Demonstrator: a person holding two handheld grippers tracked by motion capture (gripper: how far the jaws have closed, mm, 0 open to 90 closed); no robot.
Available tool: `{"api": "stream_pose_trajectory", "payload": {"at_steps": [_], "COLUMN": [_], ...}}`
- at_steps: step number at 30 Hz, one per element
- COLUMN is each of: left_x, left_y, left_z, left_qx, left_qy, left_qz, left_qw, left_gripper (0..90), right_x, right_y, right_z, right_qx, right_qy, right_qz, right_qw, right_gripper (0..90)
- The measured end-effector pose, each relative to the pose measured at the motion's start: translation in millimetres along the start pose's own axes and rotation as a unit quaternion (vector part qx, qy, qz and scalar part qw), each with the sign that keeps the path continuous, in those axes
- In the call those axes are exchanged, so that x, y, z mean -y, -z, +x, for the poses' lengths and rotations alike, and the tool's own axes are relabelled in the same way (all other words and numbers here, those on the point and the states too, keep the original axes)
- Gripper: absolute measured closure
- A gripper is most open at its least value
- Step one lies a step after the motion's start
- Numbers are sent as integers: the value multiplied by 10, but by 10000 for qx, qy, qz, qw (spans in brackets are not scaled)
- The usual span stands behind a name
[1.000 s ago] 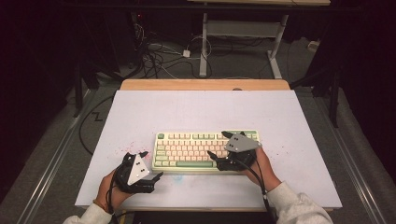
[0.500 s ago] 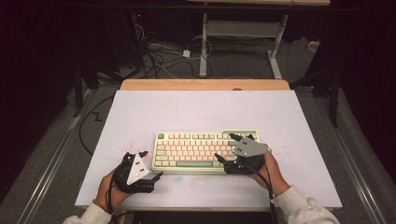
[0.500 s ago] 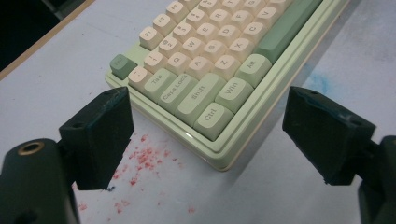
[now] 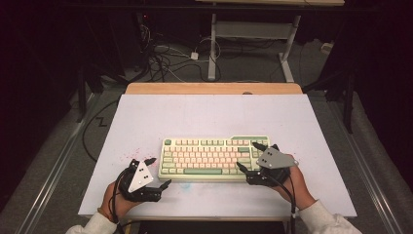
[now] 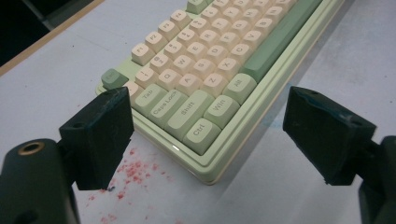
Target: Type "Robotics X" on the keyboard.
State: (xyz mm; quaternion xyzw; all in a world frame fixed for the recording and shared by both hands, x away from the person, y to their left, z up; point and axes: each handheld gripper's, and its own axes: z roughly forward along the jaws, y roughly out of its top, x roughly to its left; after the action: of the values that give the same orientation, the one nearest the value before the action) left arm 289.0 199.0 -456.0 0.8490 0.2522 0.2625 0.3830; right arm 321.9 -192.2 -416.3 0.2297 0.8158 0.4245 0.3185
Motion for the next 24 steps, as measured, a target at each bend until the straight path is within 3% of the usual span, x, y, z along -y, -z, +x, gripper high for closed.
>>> {"api": "stream_pose_trajectory", "payload": {"at_steps": [4, 8, 9, 16, 24], "left_x": [-14, -17, -18, -33, -137], "left_y": [-11, 1, 3, -59, -161], "left_z": [4, 65, 87, 120, 157], "left_qx": [-30, 95, 119, 273, 699], "left_qy": [34, 285, 257, 295, 383], "left_qz": [18, -102, -145, 80, 207], "left_qw": [10000, 9995, 9995, 9992, 9966], "left_gripper": [199, 274, 303, 573, 859], "right_x": [56, 133, 153, 271, 373], "right_y": [84, 181, 203, 306, 361], "right_z": [-25, -42, -45, -60, -62], "right_qx": [67, 129, 138, 204, 241], "right_qy": [-14, -16, -14, -17, -38], "right_qz": [-9, -27, -25, 25, 134], "right_qw": [10000, 9999, 9999, 9998, 9996], "right_gripper": [223, 226, 226, 226, 226]}}
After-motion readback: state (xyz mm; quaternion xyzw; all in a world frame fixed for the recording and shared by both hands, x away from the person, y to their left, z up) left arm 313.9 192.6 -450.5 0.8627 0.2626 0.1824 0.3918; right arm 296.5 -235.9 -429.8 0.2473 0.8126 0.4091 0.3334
